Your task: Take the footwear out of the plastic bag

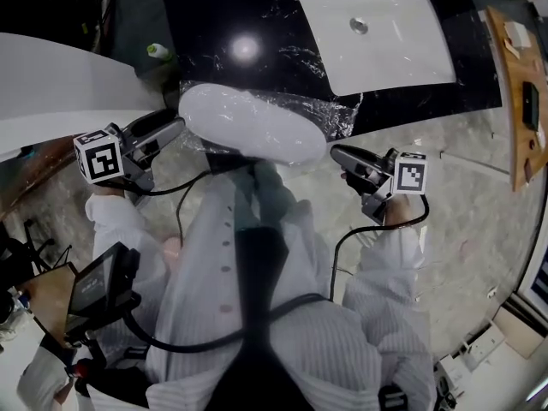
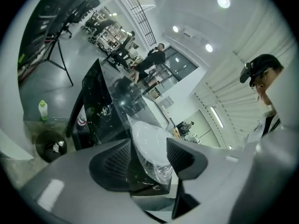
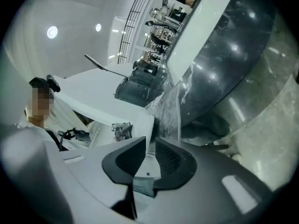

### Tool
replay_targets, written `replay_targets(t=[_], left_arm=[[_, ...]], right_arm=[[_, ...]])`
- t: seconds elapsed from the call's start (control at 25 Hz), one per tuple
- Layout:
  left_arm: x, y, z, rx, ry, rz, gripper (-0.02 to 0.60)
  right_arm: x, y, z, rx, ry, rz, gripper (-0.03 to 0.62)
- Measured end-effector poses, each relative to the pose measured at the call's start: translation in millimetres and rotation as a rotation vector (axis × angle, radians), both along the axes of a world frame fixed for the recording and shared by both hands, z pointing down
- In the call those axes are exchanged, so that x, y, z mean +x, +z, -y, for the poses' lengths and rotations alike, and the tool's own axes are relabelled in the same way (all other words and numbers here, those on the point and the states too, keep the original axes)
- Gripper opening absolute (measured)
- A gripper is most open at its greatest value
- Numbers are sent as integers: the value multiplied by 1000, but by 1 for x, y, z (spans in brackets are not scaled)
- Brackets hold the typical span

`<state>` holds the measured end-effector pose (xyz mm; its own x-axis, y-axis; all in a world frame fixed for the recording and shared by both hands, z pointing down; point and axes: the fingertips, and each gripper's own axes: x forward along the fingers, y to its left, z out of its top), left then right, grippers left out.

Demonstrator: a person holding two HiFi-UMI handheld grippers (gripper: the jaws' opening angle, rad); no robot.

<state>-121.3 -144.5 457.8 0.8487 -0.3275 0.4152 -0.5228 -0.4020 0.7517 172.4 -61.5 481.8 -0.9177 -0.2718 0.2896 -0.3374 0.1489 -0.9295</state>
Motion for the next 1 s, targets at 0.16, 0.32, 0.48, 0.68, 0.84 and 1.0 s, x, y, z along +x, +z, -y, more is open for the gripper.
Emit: replay_targets(t=[0.16, 0.32, 0.48, 0.68, 0.84, 1.0], left_arm=[[13, 3, -7, -37, 61, -53, 234], [18, 12, -9, -65, 94, -40, 235], [25, 17, -14, -78, 124, -28, 184], [26, 12, -15, -83, 120, -32, 134], [26, -6, -17, -17, 136, -76, 119], [29, -25, -19, 44, 164, -112, 115]], right_arm=[[-10, -2, -3, -44, -20, 98, 87], [-23, -8, -2, -60, -43, 196, 135], [-34, -11, -2, -55, -72, 225, 140], [-41, -19, -3, -23, -89, 259, 161], [-39, -38, 0, 48, -80, 288, 155], [-42, -62, 2, 136, -115, 320, 141]])
